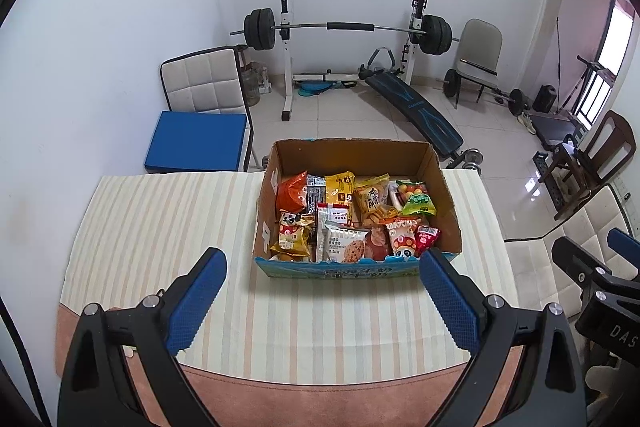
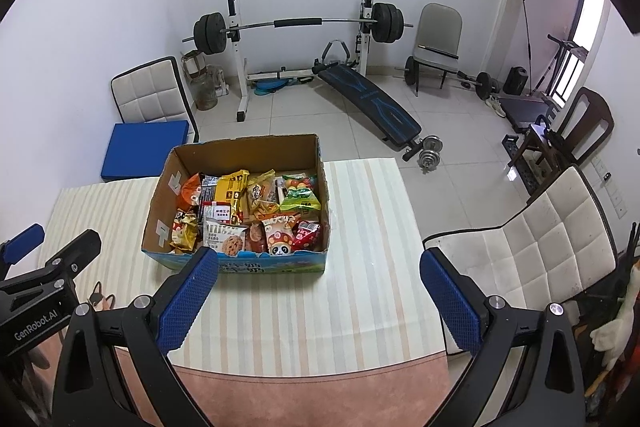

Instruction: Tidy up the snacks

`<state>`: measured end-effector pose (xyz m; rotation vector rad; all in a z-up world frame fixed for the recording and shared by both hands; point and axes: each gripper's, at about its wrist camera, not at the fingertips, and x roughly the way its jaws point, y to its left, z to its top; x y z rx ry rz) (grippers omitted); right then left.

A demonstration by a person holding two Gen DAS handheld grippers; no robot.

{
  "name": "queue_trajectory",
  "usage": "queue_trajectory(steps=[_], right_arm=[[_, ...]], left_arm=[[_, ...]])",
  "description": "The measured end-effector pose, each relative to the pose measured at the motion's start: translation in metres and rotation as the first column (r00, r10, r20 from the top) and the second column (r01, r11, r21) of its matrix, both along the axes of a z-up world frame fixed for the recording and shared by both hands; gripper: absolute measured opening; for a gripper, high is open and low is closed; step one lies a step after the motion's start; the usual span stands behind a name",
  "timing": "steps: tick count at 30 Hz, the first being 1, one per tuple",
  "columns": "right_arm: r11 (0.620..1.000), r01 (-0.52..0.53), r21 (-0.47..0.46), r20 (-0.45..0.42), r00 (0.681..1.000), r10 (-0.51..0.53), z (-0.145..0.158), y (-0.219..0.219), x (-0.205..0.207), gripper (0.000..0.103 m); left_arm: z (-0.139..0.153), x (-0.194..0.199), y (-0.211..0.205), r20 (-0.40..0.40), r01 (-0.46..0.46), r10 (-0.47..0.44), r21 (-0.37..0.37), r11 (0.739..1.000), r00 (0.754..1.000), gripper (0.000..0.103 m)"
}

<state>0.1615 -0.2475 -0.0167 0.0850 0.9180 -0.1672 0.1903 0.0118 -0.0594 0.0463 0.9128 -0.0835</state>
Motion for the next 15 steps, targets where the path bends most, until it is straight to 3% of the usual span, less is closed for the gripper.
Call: queue_trajectory(steps=[15], right_arm=[[1.0,-0.024,-0.008,0.005,1.0,0.024,0.001,-0.0002,-0.0036,0.103]], left_arm=[[-0.0046,-0.0066,-0.0019,-0.007,0.013,-0.013,-0.001,1.0,1.0,0.099]])
